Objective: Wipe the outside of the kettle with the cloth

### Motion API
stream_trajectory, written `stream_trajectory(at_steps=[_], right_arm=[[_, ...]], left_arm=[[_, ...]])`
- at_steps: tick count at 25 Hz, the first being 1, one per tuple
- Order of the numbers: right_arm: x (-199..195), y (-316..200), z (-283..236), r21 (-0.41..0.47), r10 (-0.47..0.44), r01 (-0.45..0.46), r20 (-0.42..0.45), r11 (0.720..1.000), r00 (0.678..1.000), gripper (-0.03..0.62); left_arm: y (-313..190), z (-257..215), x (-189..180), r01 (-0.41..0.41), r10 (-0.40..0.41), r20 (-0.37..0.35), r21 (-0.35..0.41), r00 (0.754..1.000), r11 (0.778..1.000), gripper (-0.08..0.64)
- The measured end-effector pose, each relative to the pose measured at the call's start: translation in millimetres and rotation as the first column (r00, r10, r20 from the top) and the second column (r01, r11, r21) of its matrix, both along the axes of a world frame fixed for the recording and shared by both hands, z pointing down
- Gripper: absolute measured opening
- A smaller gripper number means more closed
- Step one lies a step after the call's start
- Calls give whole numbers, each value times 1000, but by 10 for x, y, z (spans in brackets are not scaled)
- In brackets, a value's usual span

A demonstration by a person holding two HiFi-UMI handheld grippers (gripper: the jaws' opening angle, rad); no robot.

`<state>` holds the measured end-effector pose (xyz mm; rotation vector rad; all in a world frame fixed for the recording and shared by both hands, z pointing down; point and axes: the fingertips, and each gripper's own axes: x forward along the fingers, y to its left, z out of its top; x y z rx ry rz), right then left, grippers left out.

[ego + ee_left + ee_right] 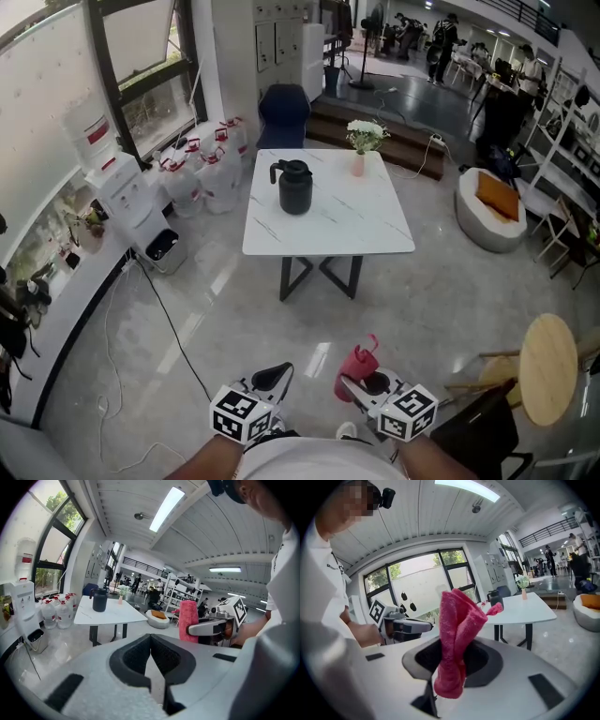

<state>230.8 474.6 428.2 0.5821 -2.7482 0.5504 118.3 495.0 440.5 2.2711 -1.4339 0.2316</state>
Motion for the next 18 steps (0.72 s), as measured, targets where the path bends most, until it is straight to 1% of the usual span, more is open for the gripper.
stream_trajectory(at_steps=[5,11,15,18], right_arm=[[-252,3,-46,7,18,-18,3,1000,1000,118],[-505,18,-53,-3,87,-87,11,996,996,120],[-641,103,66,-11,134,-134,-21,991,991,118],[-730,170,171,-32,134,-135,-37,990,990,118]], left_arm=[[7,-33,-284,5,-5,-9,14,1000,1000,0],[95,-7,-630,-16,16,-13,14,1000,1000,0],[211,70,-855,-35,35,-9,-2,999,999,0],[236,171,-1002,-41,40,-13,-24,999,999,0]])
